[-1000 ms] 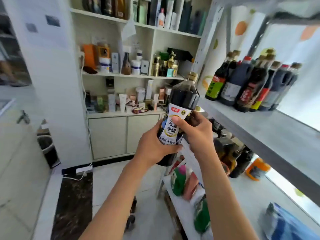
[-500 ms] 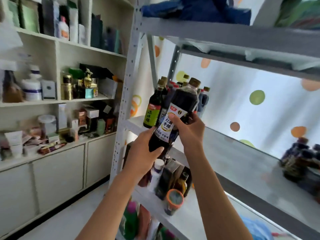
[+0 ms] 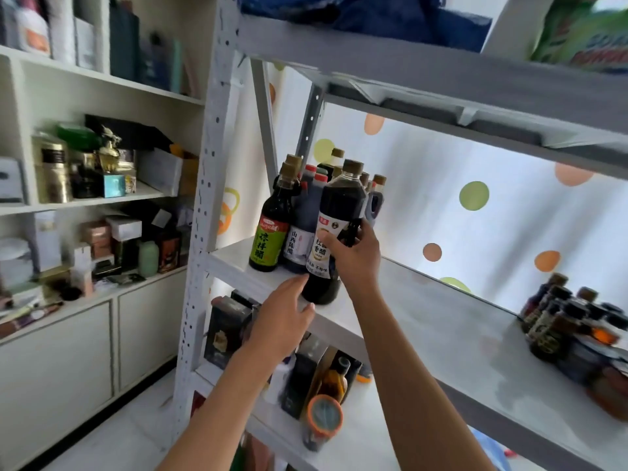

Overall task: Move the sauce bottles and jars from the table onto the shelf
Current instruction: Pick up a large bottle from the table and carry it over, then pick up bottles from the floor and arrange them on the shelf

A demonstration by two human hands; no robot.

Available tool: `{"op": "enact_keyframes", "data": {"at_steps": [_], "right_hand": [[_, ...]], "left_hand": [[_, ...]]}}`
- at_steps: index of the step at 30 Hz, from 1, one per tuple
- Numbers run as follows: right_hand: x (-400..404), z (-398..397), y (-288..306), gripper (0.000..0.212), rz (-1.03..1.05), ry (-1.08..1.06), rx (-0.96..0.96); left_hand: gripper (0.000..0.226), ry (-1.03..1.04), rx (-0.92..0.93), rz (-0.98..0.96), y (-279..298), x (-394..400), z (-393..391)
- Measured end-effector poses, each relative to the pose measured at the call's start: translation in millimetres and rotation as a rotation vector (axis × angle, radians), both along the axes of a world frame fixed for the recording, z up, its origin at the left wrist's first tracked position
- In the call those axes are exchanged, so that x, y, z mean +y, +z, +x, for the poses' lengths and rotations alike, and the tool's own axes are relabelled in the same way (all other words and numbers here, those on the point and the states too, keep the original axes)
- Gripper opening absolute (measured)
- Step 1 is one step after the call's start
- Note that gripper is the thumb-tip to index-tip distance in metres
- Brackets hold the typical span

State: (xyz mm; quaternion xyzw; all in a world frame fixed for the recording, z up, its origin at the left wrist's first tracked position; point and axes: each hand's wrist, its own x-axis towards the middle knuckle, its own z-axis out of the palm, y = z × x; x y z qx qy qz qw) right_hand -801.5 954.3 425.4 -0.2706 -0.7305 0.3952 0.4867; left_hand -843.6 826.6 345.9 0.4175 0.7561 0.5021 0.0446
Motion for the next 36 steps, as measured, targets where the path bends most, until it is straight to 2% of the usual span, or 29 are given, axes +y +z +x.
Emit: {"op": "enact_keyframes", "data": {"at_steps": [3,6,12,16,19,22,25,30,36], "right_hand": [[8.3,-9.7,-6.3,0.072,0.033,0.001,-0.032],[11.4,-13.7,-11.3,0.084,0.040,0.014,-0.036],[8.9,-14.2,-17.6,0.085,0.033,0.033,-0.027],[3.9,-7.6,-12.1,0.077,0.043,0.053,-0.041],[-3.8,3.0,-18.1,0.087,0.046,0.037,-0.076],[-33.9,18.5,-42.1,0.064,0.191,-0.040,-0.021],[-71.3,23.9,-75.5,0.046,0.398,0.068,0.028],[-108.1,12.5,-129.3,0.040,0.607,0.260,-0.199],[-158.2,-4.0,-188.6,0.045,0.668,0.459,-0.300]], "left_hand": [[0.058,0.054,0.062,-0.014,-3.4,11.9,4.5],[0.059,0.062,0.087,-0.051,-5.0,15.3,8.8],[0.060,0.055,0.200,-0.138,-10.9,15.3,7.8],[0.056,0.055,0.285,-0.212,-18.4,8.2,10.2],[0.056,0.111,0.318,-0.198,-28.3,-4.6,13.4],[0.058,0.237,0.466,-0.272,-42.6,-19.8,18.0],[0.064,0.366,0.550,-0.318,-58.7,-39.6,25.7],[0.067,0.546,0.524,-0.305,-82.4,-83.7,31.6],[0.072,0.677,0.389,-0.477,-117.2,-151.6,34.7]]}}
